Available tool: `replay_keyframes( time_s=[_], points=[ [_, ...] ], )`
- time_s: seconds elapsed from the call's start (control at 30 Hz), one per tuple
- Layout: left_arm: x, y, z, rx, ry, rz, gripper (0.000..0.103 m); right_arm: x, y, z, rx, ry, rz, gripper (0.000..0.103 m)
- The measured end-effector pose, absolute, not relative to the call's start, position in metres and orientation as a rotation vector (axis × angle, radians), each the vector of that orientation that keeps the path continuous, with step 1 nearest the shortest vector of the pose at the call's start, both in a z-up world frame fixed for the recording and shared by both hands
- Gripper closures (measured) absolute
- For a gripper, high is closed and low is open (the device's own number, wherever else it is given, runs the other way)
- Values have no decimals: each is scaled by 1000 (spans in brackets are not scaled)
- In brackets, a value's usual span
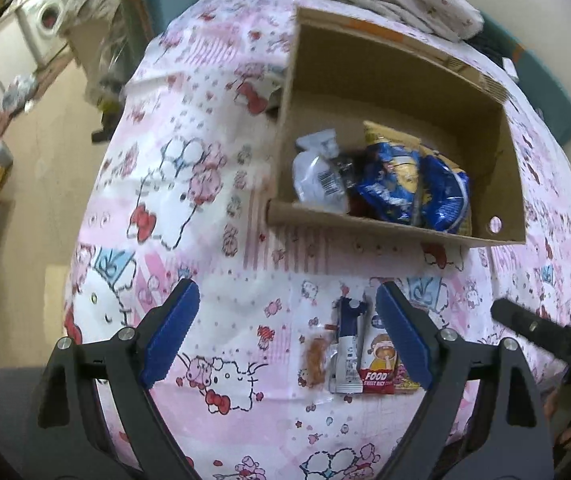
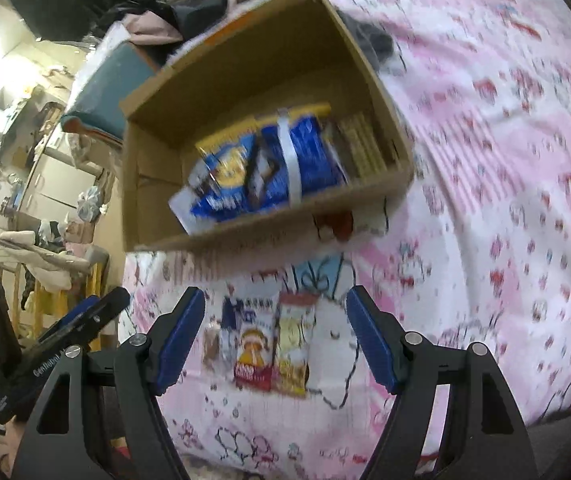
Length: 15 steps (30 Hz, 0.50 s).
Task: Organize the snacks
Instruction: 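Grasp a small clear bag with the left tool while the right tool grasps a pink bear packet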
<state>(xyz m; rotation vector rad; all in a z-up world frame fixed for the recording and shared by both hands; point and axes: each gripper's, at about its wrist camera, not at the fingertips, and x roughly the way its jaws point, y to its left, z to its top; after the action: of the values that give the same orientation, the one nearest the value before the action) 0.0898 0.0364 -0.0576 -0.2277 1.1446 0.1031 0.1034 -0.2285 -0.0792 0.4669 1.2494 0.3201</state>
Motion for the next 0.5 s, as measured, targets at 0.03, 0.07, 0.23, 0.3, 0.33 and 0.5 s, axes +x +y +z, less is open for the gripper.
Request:
replay_keyframes(
  time_s=[0.03, 0.07, 0.23, 0.3, 0.33, 0.5],
  points=[
    [89, 39, -61, -237, 1152, 114, 15, 103, -229, -85, 483, 1268, 310, 27],
    [89, 41, -64, -244, 1161, 126, 15, 104, -230, -92, 499, 1293, 296, 27],
    [91, 42, -86, -259, 1237, 130, 15, 108, -228, -110, 514, 1357, 260, 27],
    [89, 36, -96, -230, 1278, 121, 22, 111, -228, -113, 516, 1363, 252, 27],
    [89, 32, -101, -207, 1298, 116, 32, 111, -228, -113, 514, 1364, 249, 27],
    [84, 14, -132, -173, 1419, 43, 57, 113, -228, -114, 511, 1365, 245, 27]
  ],
)
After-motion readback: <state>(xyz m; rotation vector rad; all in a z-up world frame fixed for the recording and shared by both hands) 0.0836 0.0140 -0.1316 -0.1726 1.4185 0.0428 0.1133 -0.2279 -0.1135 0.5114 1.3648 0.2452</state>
